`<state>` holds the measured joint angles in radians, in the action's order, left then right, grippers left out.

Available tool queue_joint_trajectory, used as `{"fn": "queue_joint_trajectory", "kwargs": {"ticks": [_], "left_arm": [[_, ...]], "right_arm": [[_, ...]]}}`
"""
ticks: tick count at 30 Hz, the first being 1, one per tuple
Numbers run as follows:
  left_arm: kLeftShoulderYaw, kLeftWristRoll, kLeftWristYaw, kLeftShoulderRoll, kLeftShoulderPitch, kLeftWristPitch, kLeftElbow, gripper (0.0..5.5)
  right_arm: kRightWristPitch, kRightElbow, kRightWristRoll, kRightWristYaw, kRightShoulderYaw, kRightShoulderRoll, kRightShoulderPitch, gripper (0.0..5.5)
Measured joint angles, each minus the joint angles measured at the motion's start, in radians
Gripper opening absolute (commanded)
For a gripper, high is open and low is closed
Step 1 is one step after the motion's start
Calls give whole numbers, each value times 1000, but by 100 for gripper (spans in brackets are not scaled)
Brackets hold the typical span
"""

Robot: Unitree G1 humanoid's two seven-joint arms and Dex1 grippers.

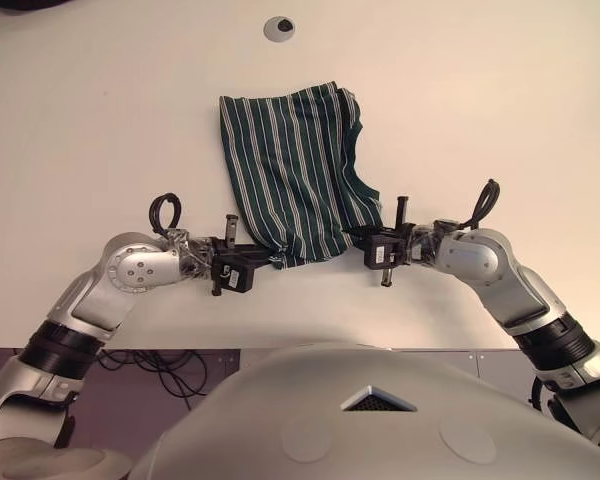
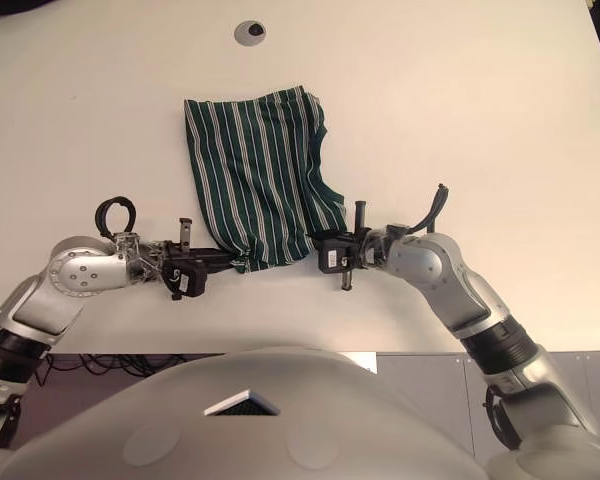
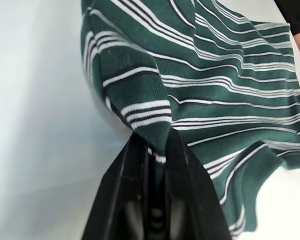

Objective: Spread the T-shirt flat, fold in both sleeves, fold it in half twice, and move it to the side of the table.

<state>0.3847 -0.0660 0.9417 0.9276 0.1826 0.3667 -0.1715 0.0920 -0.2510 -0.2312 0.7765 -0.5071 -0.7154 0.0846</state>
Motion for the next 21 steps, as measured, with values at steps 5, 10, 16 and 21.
{"fn": "queue_joint_trajectory", "kwargs": {"ticks": [5,10,16,21], "left_arm": [[-64,252,139,115,151,-128,-95,0],[-216,511,198,137,304,-170,-203,0],[-323,595,124,40,355,-215,-266,0],[-349,586,-1,-45,198,-341,-233,0]], "right_arm": [[-104,-166,179,162,26,-103,134,9],[-190,-314,264,228,40,-206,273,9],[-229,-397,314,200,179,-235,282,9],[-292,-368,322,170,234,-194,82,9]]}}
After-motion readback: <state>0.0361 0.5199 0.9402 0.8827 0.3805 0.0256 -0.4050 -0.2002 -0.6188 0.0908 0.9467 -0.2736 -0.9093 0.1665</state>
